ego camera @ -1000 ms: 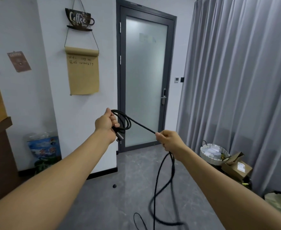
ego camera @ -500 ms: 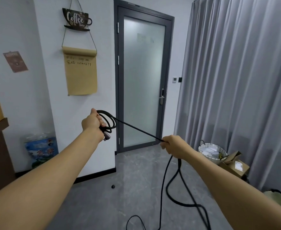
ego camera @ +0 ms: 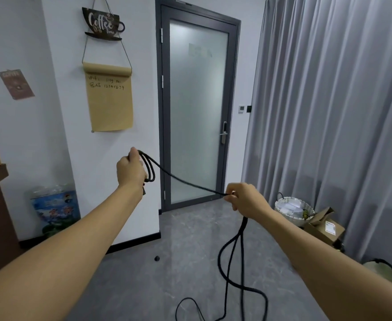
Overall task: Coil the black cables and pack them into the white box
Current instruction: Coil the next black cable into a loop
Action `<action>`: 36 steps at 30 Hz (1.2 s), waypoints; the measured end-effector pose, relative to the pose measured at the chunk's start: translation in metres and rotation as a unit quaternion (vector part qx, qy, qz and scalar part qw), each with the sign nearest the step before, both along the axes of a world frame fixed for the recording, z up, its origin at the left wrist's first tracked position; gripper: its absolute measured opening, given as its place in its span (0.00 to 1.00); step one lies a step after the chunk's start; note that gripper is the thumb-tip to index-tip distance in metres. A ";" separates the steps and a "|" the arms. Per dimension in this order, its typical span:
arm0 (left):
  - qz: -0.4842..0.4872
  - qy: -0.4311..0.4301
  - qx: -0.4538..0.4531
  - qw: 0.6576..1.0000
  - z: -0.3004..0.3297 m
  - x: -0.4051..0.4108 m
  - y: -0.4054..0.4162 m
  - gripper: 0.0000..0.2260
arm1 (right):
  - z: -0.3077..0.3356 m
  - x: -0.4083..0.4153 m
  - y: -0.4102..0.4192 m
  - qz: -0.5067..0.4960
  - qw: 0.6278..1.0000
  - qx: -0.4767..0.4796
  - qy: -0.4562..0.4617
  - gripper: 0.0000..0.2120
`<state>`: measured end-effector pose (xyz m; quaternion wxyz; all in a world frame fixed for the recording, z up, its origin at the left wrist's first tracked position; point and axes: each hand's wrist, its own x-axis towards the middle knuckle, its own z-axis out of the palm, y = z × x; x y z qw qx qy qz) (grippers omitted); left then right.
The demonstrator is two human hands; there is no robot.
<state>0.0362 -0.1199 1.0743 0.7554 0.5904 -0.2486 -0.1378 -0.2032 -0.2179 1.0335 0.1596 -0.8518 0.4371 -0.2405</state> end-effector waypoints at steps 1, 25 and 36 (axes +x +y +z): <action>0.004 -0.082 0.022 0.996 -0.001 -0.003 -0.001 0.17 | 0.003 0.004 0.006 0.019 0.999 -0.023 0.027 0.06; -0.453 -0.047 0.126 0.881 -0.017 -0.072 0.019 0.16 | 0.042 0.023 0.038 0.099 0.972 0.039 -0.210 0.12; -0.501 0.037 0.121 0.856 -0.017 -0.068 0.025 0.15 | 0.034 0.021 0.029 0.080 0.974 0.054 -0.204 0.15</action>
